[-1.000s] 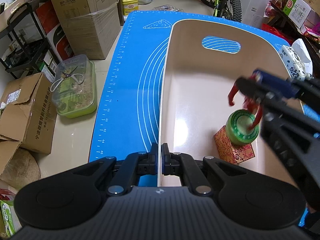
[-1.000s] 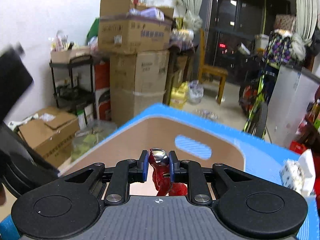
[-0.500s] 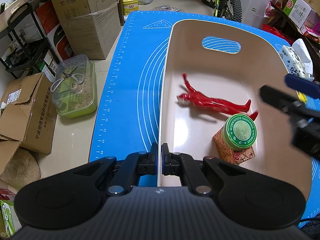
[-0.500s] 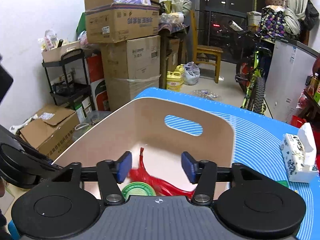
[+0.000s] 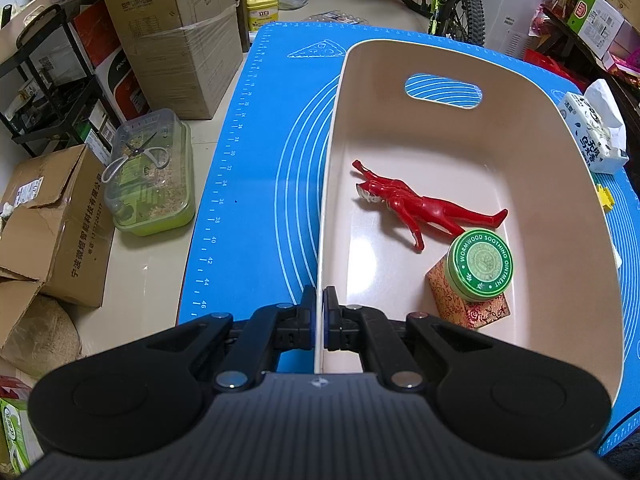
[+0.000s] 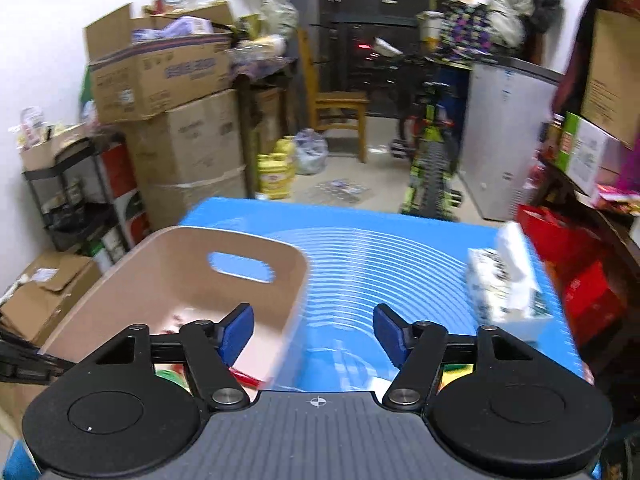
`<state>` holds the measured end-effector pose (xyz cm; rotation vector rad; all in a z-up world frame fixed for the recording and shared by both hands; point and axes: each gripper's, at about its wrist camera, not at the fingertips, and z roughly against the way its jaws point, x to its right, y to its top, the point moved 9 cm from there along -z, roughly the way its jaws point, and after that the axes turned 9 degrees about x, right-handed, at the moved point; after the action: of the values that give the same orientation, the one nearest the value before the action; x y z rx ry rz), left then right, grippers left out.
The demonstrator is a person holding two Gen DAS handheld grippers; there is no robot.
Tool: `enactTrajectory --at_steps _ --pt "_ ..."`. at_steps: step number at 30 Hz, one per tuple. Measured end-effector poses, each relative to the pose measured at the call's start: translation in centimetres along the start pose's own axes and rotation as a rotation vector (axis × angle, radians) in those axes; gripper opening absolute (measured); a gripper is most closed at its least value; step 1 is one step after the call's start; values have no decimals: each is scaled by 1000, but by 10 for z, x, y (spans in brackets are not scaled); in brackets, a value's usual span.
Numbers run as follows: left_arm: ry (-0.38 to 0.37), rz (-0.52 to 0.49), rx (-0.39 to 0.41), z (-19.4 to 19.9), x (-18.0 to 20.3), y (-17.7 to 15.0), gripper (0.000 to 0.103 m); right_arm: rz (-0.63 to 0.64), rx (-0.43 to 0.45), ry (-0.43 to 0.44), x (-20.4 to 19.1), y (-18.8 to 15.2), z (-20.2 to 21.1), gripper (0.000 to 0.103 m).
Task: Organize rigid objects
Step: 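Move the right tool back to the white pill bottle and grasp it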
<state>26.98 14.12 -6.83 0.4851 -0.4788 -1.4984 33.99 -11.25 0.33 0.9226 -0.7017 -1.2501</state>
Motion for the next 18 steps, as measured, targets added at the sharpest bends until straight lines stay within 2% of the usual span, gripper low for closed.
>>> enactTrajectory --at_steps 5,9,11,14,18 --pt "2 2 0 0 1 0 5 -53 -53 -66 45 -20 -3 80" --pt "6 4 0 -1 0 1 5 -118 -133 -95 73 -46 -12 81" --pt "7 4 0 -1 -1 1 5 -141 -187 -101 79 -60 -20 81" --pt "6 4 0 -1 -1 1 5 -107 -254 -108 80 -81 -29 81" --pt "6 2 0 -1 -1 1 5 -60 -296 -116 81 -97 -37 81"
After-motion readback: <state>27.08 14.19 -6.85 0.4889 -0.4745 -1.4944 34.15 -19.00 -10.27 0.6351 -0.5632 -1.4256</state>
